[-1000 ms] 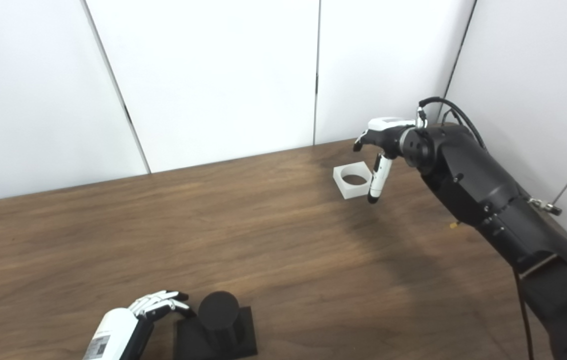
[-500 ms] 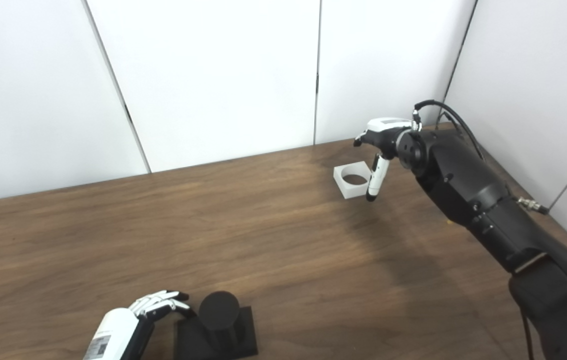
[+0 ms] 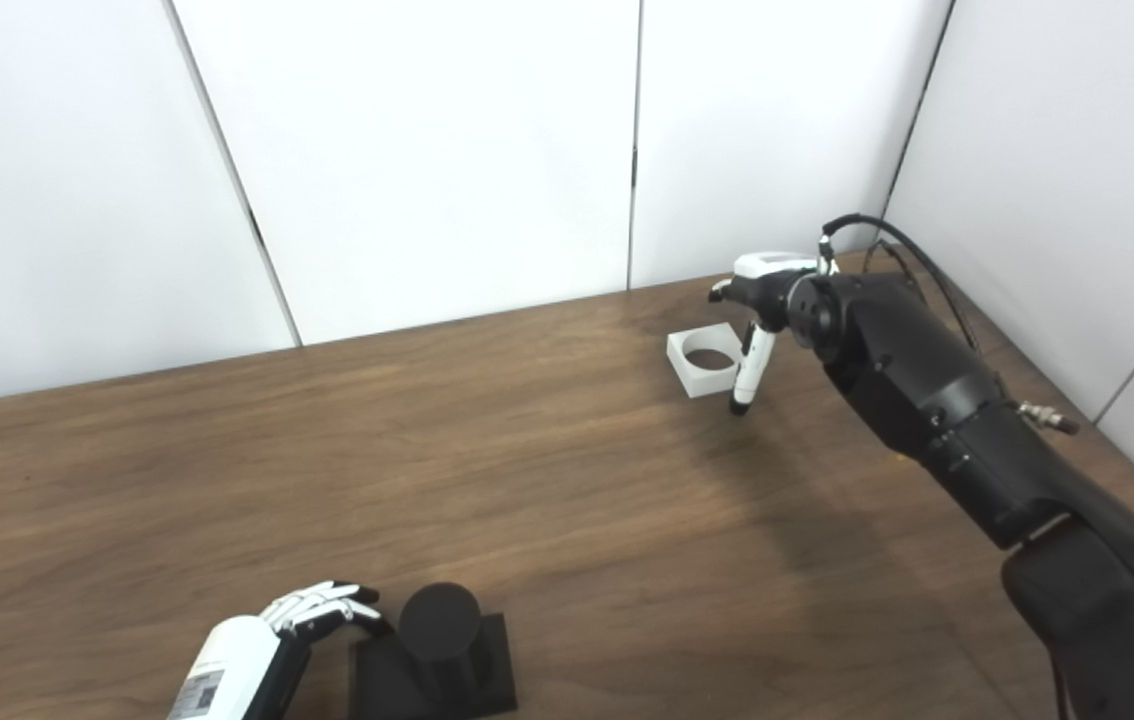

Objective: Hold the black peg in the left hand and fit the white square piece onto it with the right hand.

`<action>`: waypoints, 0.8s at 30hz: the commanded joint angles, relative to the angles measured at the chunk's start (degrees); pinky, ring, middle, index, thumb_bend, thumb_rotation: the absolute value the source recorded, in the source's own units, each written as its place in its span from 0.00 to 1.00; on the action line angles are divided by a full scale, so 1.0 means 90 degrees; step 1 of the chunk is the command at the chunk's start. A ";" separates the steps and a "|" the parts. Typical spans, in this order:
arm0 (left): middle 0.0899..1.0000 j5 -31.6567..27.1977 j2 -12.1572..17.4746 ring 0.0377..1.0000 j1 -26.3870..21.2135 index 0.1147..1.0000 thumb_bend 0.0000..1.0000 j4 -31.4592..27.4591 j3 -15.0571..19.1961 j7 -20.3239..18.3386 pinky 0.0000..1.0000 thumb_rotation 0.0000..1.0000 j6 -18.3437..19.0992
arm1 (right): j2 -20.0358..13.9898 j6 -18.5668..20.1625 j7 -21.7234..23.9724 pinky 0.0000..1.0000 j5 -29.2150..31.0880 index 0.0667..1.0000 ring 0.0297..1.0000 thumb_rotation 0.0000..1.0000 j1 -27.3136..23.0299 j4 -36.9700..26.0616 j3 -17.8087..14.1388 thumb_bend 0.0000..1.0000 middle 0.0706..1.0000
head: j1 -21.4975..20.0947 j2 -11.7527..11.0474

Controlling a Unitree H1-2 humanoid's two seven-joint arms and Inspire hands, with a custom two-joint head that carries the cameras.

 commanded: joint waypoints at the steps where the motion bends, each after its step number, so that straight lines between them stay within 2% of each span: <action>1: 0.76 0.0147 0.0057 0.82 0.0167 0.42 0.51 0.0015 -0.0138 -0.0361 0.82 0.04 0.0139 | -0.0091 -0.0076 -0.0222 1.00 -0.0118 0.94 1.00 0.20 -0.0379 0.0030 -0.0044 0.96 1.00 | 0.0018 0.0018; 10: 0.75 0.0088 0.0023 0.82 0.0228 0.42 0.51 -0.0162 -0.0112 -0.0472 0.78 0.04 0.0280 | -0.0011 -0.0060 -0.0280 0.99 -0.0089 0.94 1.00 0.19 -0.0351 0.0143 0.0001 0.95 1.00 | 0.0053 0.0090; 18: 0.75 0.0110 0.0020 0.82 0.0277 0.42 0.51 -0.0247 -0.0097 -0.0486 0.83 0.04 0.0241 | 0.0016 -0.0113 -0.0303 1.00 -0.0013 0.95 1.00 0.18 -0.0283 0.0158 -0.0002 0.91 1.00 | 0.0070 0.0157; 24: 0.75 0.0105 -0.0003 0.82 0.0310 0.42 0.51 -0.0303 -0.0075 -0.0529 0.82 0.04 0.0273 | 0.0053 -0.0220 -0.0362 1.00 0.0062 0.94 1.00 0.18 -0.0250 0.0172 0.0002 0.89 0.99 | 0.0066 0.0176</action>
